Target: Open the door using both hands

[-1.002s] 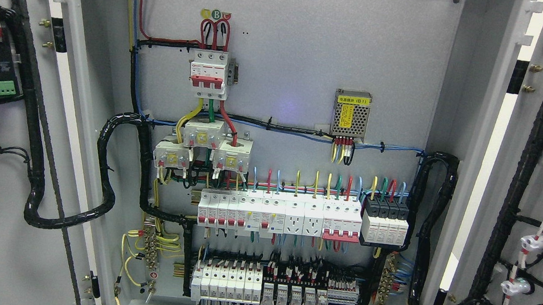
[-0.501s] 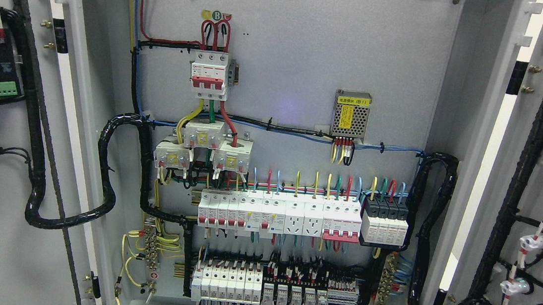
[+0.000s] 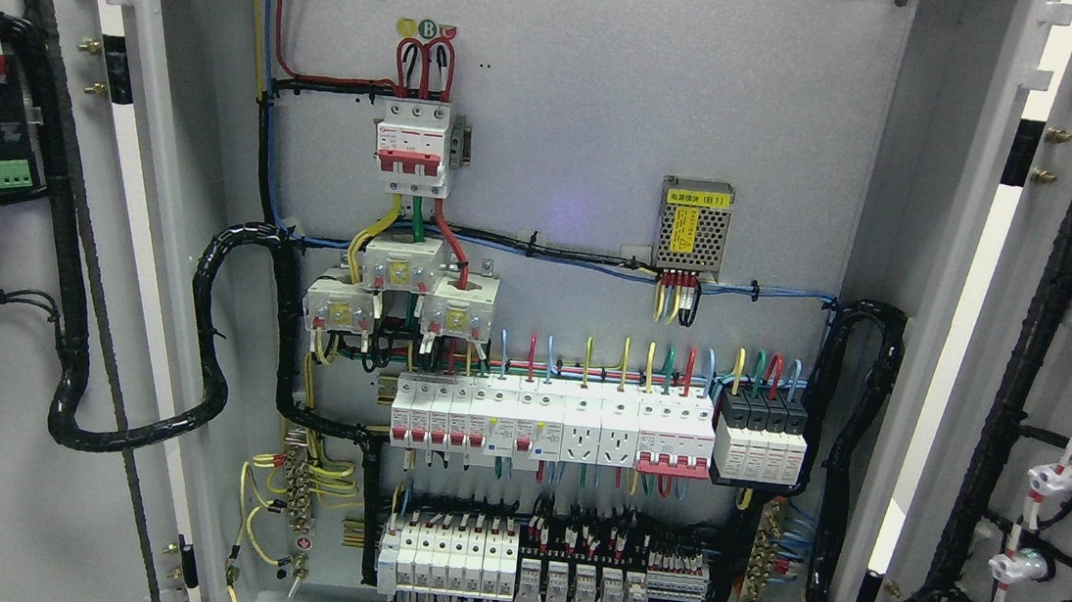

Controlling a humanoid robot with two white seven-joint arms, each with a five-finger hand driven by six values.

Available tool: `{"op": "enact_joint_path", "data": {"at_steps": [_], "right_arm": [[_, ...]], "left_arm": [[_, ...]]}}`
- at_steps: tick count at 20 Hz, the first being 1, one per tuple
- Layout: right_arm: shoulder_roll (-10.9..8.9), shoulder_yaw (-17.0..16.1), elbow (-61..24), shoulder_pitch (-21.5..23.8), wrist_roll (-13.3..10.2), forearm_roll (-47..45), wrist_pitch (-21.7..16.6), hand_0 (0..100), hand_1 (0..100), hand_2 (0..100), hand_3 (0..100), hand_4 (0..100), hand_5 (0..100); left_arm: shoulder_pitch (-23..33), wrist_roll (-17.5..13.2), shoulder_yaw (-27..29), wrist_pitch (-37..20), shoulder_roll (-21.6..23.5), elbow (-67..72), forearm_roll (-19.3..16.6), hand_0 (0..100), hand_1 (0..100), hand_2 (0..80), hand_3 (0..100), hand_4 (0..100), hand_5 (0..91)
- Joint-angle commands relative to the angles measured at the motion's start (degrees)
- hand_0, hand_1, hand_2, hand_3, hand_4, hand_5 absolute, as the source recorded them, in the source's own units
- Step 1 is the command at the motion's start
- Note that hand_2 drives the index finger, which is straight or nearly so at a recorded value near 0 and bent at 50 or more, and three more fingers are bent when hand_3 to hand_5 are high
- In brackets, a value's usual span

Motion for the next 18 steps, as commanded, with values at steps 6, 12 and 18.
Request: {"op": "enact_joint_path", "data": {"at_steps": [6, 12, 18], "right_arm": [[7.62, -4.1, 23.1, -12.1, -6.5, 2.2, 17.0, 12, 39, 0, 0, 0, 0], [9.11, -4.1, 23.2, -15.5, -11.6, 3.9, 22.1, 12, 39, 0, 0, 0, 0], [9.20, -4.9, 23.0, -17.1, -11.8, 3.9, 24.3, 12, 39, 0, 0, 0, 0]], "left_arm": [[-15.7, 0.3, -0.3, -6.1, -11.7, 45.7, -0.5, 12, 39, 0.0, 0, 0, 0.0], [-15.9, 0.6, -0.1, -15.0, -12.6, 51.8, -0.7, 12, 39, 0.0, 0, 0, 0.0], [-15.5, 0.5, 0.3, -14.9, -12.7, 52.6, 0.4, 12, 39, 0.0, 0, 0, 0.0]]}}
